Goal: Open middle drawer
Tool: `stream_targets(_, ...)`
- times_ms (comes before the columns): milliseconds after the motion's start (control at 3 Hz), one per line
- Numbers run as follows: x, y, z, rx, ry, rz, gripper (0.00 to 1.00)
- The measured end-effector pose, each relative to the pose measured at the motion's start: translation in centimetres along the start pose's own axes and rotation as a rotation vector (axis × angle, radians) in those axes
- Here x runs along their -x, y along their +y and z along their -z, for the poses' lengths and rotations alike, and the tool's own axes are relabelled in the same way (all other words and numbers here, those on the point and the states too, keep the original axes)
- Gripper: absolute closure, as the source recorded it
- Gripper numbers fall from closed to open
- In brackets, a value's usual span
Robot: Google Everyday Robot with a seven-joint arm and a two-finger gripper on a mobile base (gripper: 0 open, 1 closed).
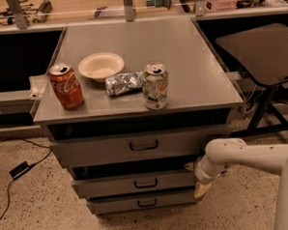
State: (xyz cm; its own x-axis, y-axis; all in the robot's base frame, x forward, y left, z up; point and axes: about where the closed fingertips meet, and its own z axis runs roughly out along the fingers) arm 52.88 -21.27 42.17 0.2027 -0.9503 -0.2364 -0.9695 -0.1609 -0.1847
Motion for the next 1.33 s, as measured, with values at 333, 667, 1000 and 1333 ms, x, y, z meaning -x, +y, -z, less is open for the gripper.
stream_targets(333, 0.5, 1.4, -0.2, 0.03, 0.016, 0.011, 0.27)
stream_targets(667, 0.9, 2.9, 0.3, 0.043, 0.022, 0.018, 0.36)
stream_targets(1000, 1.1, 3.2, 0.8, 0.04, 0.025, 0.019, 0.36)
stream_targets(1333, 1.2, 3.1, 1.2, 0.04, 0.025, 0.019, 0.34)
